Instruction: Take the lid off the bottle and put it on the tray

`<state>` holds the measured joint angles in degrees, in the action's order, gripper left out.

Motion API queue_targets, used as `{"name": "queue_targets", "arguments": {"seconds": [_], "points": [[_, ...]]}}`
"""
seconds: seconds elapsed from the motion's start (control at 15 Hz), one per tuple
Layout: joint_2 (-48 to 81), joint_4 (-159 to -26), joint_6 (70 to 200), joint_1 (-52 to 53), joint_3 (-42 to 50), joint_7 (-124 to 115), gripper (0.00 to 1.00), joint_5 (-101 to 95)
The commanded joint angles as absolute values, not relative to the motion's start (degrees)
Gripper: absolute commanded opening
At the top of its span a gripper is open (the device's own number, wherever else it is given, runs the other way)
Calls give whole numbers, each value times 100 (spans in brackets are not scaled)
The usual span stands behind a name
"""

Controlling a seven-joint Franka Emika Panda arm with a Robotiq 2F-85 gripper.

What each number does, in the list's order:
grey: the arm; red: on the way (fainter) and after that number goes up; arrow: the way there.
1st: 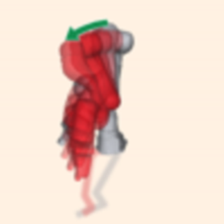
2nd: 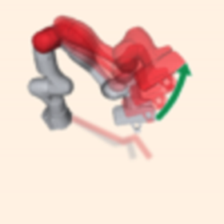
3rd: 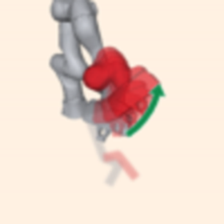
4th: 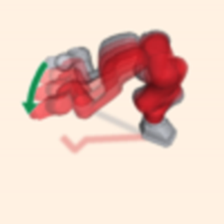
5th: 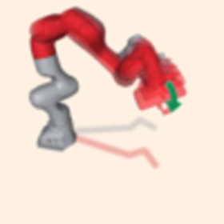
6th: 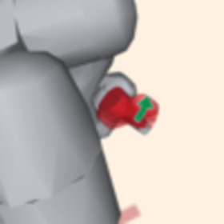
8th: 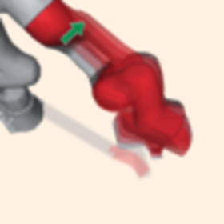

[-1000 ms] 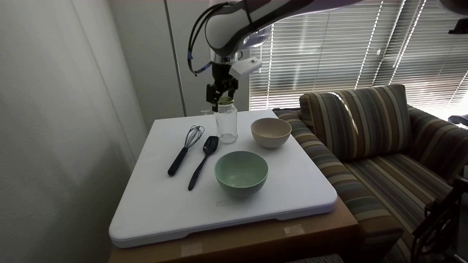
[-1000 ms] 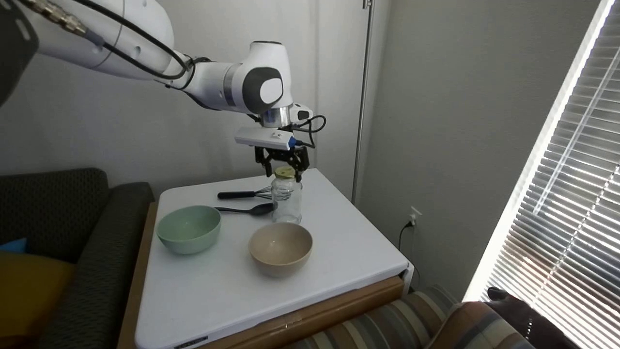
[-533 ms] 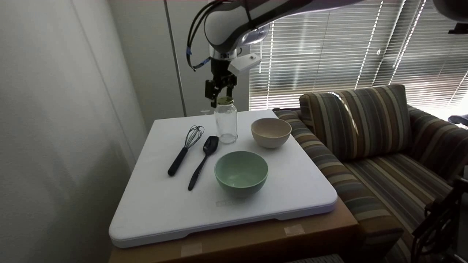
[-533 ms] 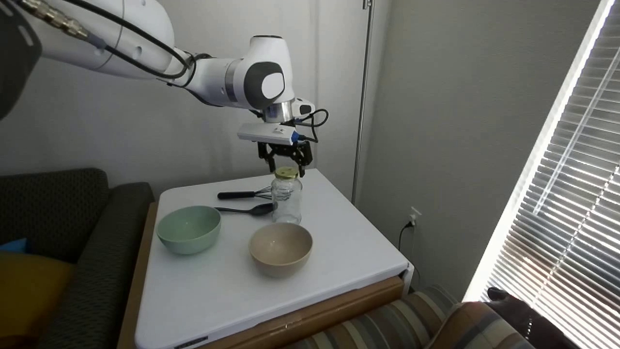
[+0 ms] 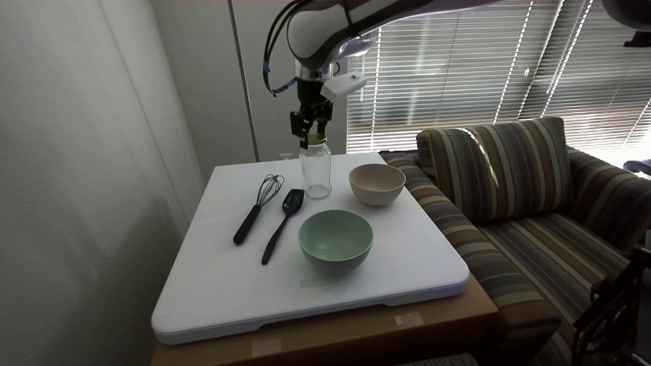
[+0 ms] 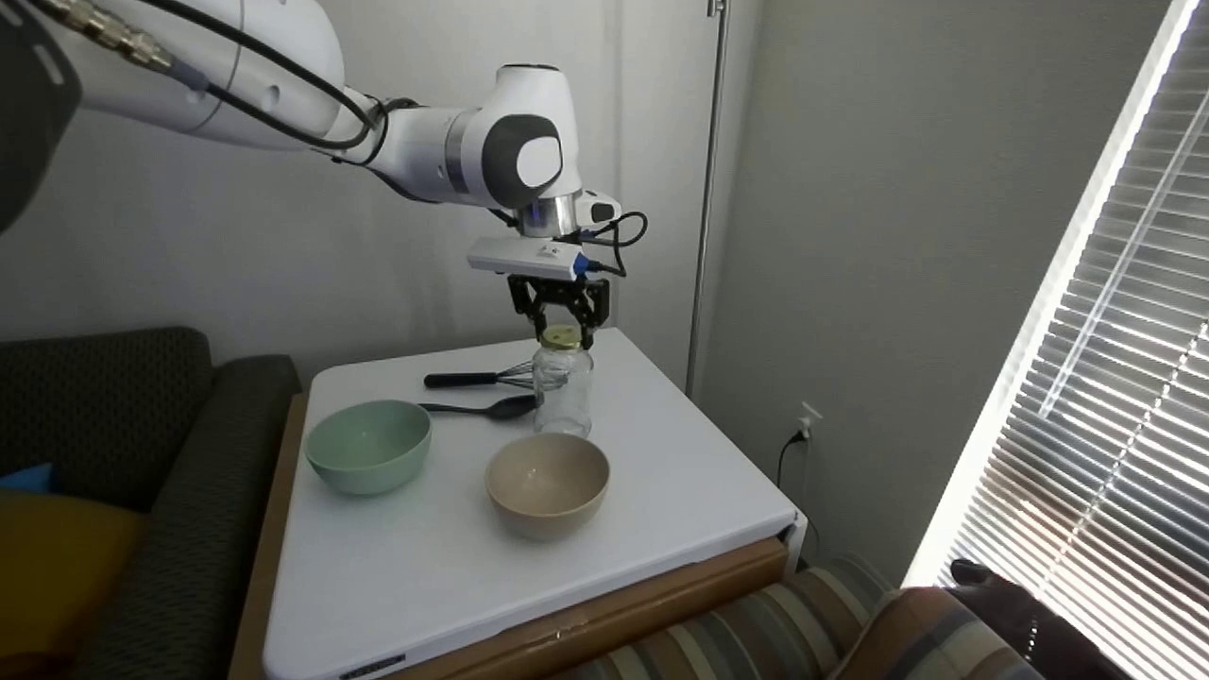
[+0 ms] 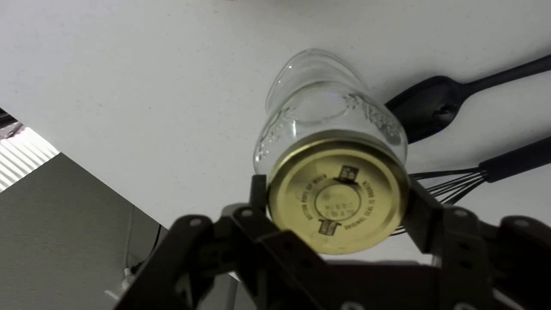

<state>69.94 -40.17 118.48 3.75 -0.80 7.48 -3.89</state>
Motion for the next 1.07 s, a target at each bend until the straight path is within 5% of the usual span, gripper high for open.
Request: {"name": "queue_targets", "arguments": {"seconds": [0.0,1.0], "points": [[7003,-3922,11709,285,-151,763,48,-281],[5919,-4688,10890,662,192,249,48,-722]]}}
